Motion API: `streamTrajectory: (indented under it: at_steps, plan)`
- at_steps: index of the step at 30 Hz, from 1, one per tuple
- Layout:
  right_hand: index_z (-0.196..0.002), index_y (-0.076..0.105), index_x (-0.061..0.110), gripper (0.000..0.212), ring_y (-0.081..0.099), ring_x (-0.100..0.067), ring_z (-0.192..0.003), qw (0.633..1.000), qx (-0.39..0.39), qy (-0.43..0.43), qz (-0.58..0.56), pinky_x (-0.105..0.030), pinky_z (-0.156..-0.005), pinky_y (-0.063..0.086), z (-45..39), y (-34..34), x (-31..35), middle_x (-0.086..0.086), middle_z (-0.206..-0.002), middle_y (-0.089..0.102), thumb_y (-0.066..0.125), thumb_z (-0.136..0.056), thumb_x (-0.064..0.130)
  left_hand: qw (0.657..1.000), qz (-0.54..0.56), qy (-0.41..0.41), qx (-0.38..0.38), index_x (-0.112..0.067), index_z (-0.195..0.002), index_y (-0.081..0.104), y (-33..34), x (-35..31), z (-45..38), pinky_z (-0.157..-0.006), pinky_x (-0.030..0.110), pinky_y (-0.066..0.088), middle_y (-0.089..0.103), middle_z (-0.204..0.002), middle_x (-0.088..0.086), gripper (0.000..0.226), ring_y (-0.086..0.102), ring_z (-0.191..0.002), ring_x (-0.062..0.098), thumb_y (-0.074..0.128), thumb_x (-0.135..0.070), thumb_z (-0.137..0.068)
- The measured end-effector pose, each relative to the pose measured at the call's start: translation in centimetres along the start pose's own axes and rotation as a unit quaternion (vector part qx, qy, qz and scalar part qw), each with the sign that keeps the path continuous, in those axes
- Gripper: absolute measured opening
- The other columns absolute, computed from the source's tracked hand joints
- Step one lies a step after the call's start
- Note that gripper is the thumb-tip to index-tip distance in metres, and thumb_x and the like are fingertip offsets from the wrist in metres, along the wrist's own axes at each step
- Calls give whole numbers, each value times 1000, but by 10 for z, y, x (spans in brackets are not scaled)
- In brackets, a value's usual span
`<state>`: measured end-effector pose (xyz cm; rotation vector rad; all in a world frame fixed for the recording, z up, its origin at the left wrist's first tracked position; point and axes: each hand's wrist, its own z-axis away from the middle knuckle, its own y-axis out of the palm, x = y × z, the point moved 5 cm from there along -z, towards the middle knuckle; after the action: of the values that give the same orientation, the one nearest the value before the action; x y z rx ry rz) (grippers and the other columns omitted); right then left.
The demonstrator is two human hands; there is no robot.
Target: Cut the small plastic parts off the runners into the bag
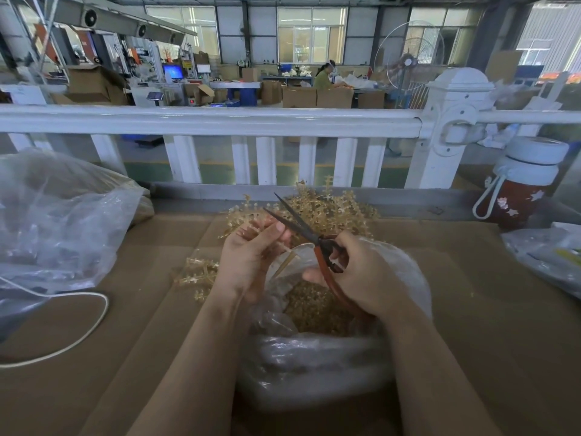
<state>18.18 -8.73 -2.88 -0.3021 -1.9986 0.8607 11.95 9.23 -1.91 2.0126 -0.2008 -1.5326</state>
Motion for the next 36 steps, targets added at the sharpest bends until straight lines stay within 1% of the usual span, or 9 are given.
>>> streamTrajectory:
  at_steps: [5, 10, 12, 15, 17, 21, 28, 32, 36]
  plan:
    - [-90, 52, 35, 72, 57, -1, -71, 1000, 2, -5, 6, -22, -60, 42, 1, 1, 2, 15, -79, 58, 63, -51, 94, 999, -28, 14, 14, -7, -80, 67, 1, 2, 0, -72, 27, 54, 66, -69, 6, 9, 63, -67, 16, 72, -11, -74]
    - [-95, 57, 32, 64, 59, -3, -72, 1000, 4, 6, 17, -28, -63, 52, 1, 0, 5, 13, -82, 61, 74, -58, 81, 999, -26, 22, 31, -4, -84, 64, 3, 1, 0, -71, 25, 55, 65, -69, 6, 10, 61, -68, 16, 70, -9, -78]
    - [-91, 57, 31, 62, 59, 0, -71, 1000, -1, 9, 25, -21, -59, 47, 1, -1, 5, 15, -80, 61, 76, -59, 80, 999, -22, 24, 37, -4, -84, 62, 4, 1, 1, -71, 25, 55, 65, -69, 6, 11, 61, -67, 16, 70, -9, -78]
    - [-81, 51, 31, 60, 54, 14, -77, 999, -17, 13, 46, -16, -51, 35, 2, -3, 8, 26, -79, 59, 74, -58, 82, 999, -22, 27, 42, -3, -85, 63, 4, 0, 1, -71, 24, 55, 64, -70, 5, 10, 60, -68, 16, 69, -8, -79]
    - [-79, 49, 30, 63, 54, 11, -73, 999, -22, 21, 39, -21, -52, 35, 2, -3, 8, 32, -77, 58, 72, -56, 84, 999, -20, 24, 40, -4, -85, 64, 4, 1, 1, -71, 24, 55, 65, -70, 5, 7, 61, -68, 15, 69, -7, -80]
    - [-76, 46, 29, 68, 54, 12, -73, 998, -35, 9, 43, -20, -50, 32, 3, -5, 11, 42, -85, 54, 64, -52, 90, 999, -23, 20, 36, -6, -82, 67, 3, 1, 0, -71, 24, 55, 66, -71, 5, 4, 62, -69, 16, 70, -7, -80]
    - [-73, 47, 30, 67, 55, 9, -73, 999, -42, 5, 31, -23, -51, 34, 3, -6, 11, 39, -87, 56, 61, -51, 91, 999, -36, 16, 29, -11, -79, 67, 3, 0, 0, -77, 27, 55, 66, -71, 5, 5, 61, -71, 17, 72, -10, -78]
    - [-76, 50, 32, 64, 57, 5, -70, 999, -38, 17, 28, -22, -54, 37, 3, -6, 8, 41, -87, 56, 64, -52, 90, 999, -36, 12, 27, -10, -78, 65, 4, -2, 1, -69, 25, 56, 64, -67, 4, 7, 60, -66, 16, 73, -10, -77]
    - [-77, 50, 33, 57, 57, 5, -65, 998, -43, 14, 48, -18, -52, 34, 5, -7, 10, 20, -67, 60, 75, -60, 81, 998, -52, 6, 42, -14, -75, 65, 5, -3, 2, -67, 24, 53, 63, -65, 3, 10, 58, -65, 17, 74, -11, -75]
